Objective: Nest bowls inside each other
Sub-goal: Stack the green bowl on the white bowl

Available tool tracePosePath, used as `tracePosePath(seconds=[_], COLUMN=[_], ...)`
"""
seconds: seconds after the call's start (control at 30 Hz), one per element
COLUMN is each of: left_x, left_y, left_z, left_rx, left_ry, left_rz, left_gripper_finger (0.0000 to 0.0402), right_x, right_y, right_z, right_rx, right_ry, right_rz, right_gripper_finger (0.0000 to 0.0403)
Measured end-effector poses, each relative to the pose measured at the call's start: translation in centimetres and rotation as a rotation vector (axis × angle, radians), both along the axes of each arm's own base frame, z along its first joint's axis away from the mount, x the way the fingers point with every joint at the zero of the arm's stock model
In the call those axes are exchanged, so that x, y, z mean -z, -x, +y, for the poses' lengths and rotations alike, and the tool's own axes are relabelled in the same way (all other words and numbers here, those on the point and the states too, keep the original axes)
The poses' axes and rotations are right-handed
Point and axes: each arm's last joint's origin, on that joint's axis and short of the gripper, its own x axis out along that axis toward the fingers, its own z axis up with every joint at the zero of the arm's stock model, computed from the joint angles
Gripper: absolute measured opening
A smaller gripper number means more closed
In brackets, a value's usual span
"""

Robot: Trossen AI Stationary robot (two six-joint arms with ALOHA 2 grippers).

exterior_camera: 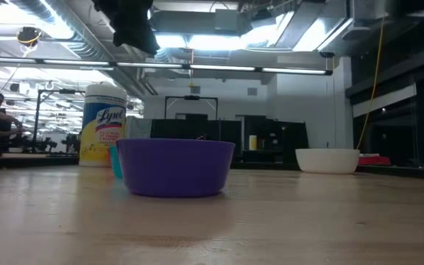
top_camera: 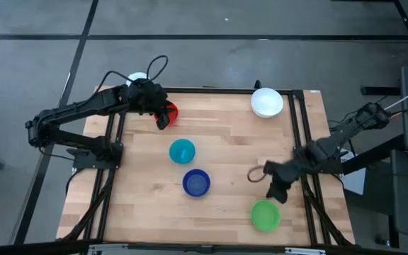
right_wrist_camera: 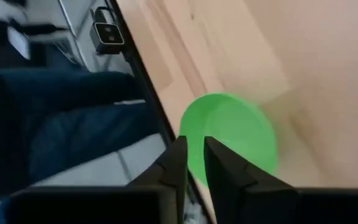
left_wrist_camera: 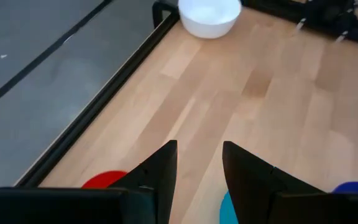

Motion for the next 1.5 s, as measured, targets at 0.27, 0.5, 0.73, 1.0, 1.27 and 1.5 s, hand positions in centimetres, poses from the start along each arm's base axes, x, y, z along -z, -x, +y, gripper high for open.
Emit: tracePosePath(seconds=[0.27, 0.5, 0.73, 1.0, 1.27, 1.5], left_x=[-0.1, -0.2, -0.2, -0.2, -0.2, -0.2], left_y=[-0.1, -0.2, -0.2, -0.2, -0.2, -0.2], left_z=[0.0, 0.0, 0.0, 0.0, 0.0, 0.0], left_rx=[0.032, 0.032, 0.034, 0.061, 0.08, 0.074], left_ry=[0.012, 0.011, 0.012, 0.015, 0.017, 0.023], left_rz=[-0.025, -0.033, -0.033, -0.036, -0.037, -0.039], left_gripper_finger=[0.0125, 0.0125, 0.0125, 0.0125, 0.0125, 0.0125], right_x=[5.3, 6.5, 7.5, 6.8, 5.6, 6.6], right_y=[1.4, 0.9, 0.9, 0.4, 0.0, 1.4], right_z=[1.8, 2.3, 3.2, 3.6, 1.0, 0.0], right_rx=[0.182, 0.17, 0.126, 0.14, 0.224, 0.037], right_ry=[-0.059, -0.037, -0.027, -0.092, -0.049, -0.012], right_rz=[0.04, 0.068, 0.111, 0.039, -0.013, 0.229], right_gripper_finger=[0.0116, 0.0128, 0.0128, 0.0128, 0.0128, 0.0128])
